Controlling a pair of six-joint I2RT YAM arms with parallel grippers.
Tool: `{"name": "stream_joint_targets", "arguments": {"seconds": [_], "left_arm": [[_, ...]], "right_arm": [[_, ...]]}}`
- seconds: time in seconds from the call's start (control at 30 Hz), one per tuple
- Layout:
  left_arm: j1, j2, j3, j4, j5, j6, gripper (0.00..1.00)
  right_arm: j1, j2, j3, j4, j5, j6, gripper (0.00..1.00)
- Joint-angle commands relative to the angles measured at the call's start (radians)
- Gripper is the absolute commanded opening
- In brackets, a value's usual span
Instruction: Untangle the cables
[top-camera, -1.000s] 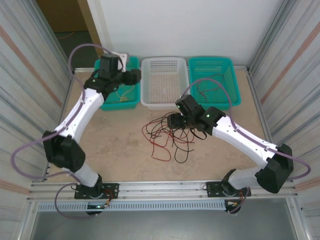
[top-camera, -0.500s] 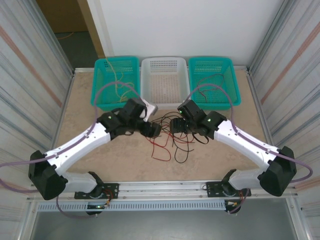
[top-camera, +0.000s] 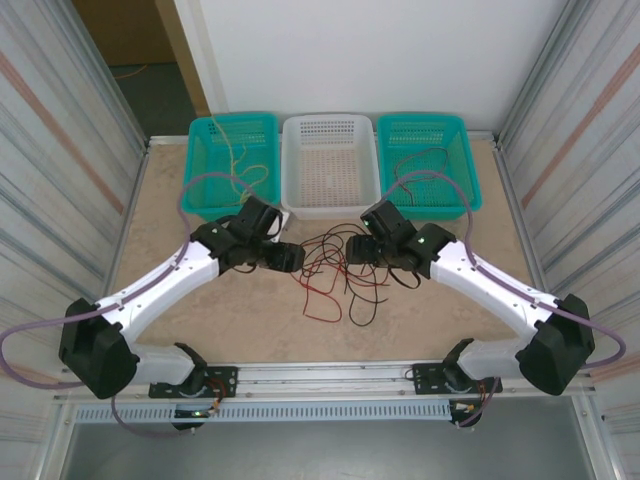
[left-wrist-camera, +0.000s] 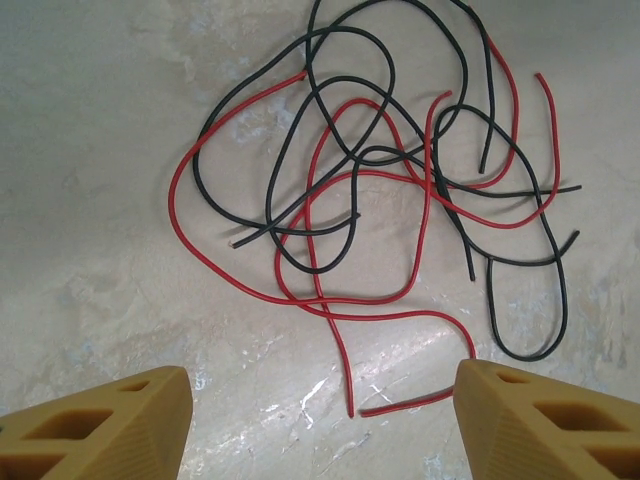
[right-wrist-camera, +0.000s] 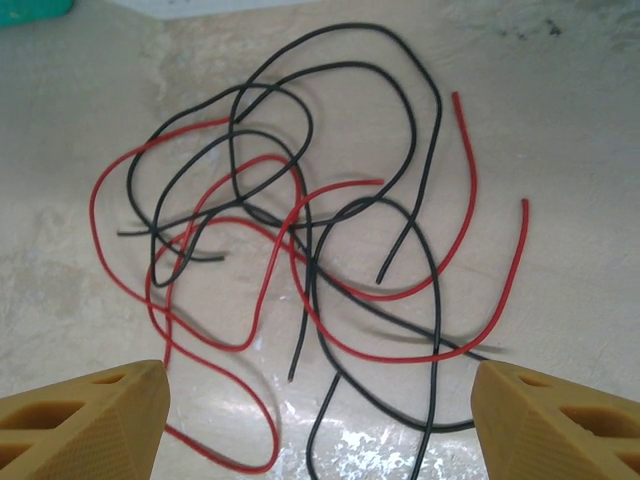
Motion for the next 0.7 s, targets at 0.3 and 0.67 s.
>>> {"name": "stream_joint_targets", "arguments": {"seconds": [0.3,0.67], "left_arm": [[0.103,0.009,-0.104,0.105,0.243,-0.089,0.57],[0.101,0.017,-0.156,0.098,0.215,-0.094,0.53]], "right_arm": [[-0.09,0.164,-0.034,-0.003,-0.08,0.049,0.63],[-0.084,0.357,-0.001,0.049,-0.05,0.092,0.37]]}}
